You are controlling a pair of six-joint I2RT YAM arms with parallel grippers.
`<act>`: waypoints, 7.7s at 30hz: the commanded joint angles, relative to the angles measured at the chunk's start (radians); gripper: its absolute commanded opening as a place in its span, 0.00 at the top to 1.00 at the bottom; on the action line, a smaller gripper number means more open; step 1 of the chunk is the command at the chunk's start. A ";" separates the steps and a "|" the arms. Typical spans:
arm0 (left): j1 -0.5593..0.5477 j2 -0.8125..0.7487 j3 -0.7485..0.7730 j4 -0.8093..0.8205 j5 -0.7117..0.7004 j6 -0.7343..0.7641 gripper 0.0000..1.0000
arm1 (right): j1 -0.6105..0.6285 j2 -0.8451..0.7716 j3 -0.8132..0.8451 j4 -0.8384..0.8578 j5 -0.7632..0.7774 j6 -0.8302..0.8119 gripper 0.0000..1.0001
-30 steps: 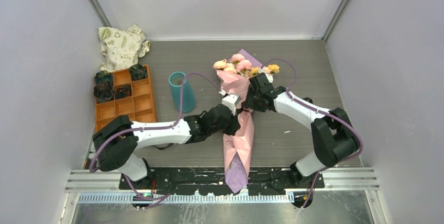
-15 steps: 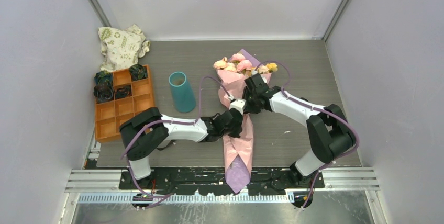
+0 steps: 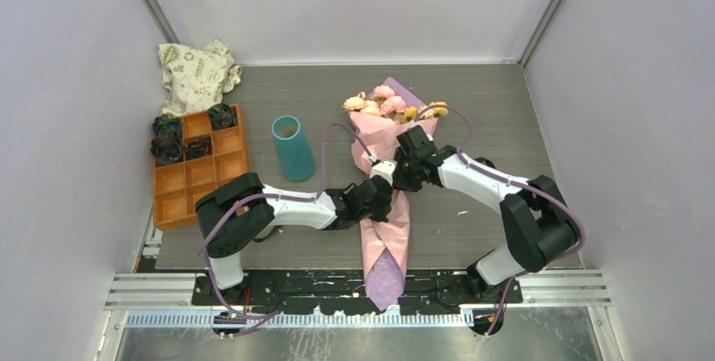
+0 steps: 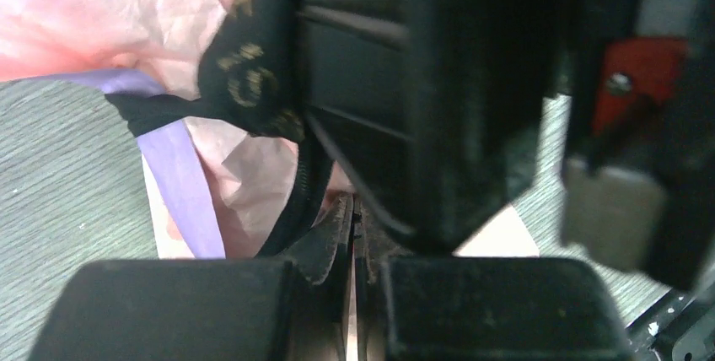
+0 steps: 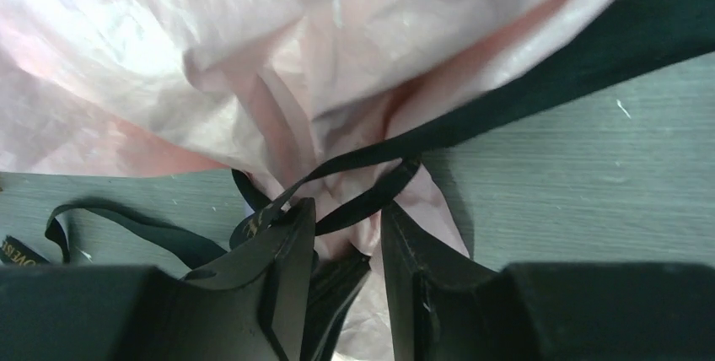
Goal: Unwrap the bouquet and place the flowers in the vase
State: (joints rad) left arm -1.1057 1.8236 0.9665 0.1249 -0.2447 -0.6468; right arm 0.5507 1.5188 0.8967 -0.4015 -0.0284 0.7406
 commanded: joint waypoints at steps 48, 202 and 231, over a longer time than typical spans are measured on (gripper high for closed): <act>0.057 -0.020 -0.077 -0.021 -0.047 -0.020 0.98 | 0.018 -0.319 0.348 -0.407 0.285 -0.104 0.59; 0.058 -0.010 -0.138 -0.002 -0.048 -0.042 0.98 | -0.004 0.069 0.677 -0.260 0.301 -0.184 0.81; 0.058 0.017 -0.128 0.000 -0.036 -0.048 0.99 | -0.003 -0.074 0.135 -0.152 0.316 -0.230 0.67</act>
State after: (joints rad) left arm -1.0512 1.8069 0.8711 0.2440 -0.2874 -0.6998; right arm 0.5423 1.4208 1.0309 -0.6308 0.2718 0.5274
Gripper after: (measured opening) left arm 0.017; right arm 0.326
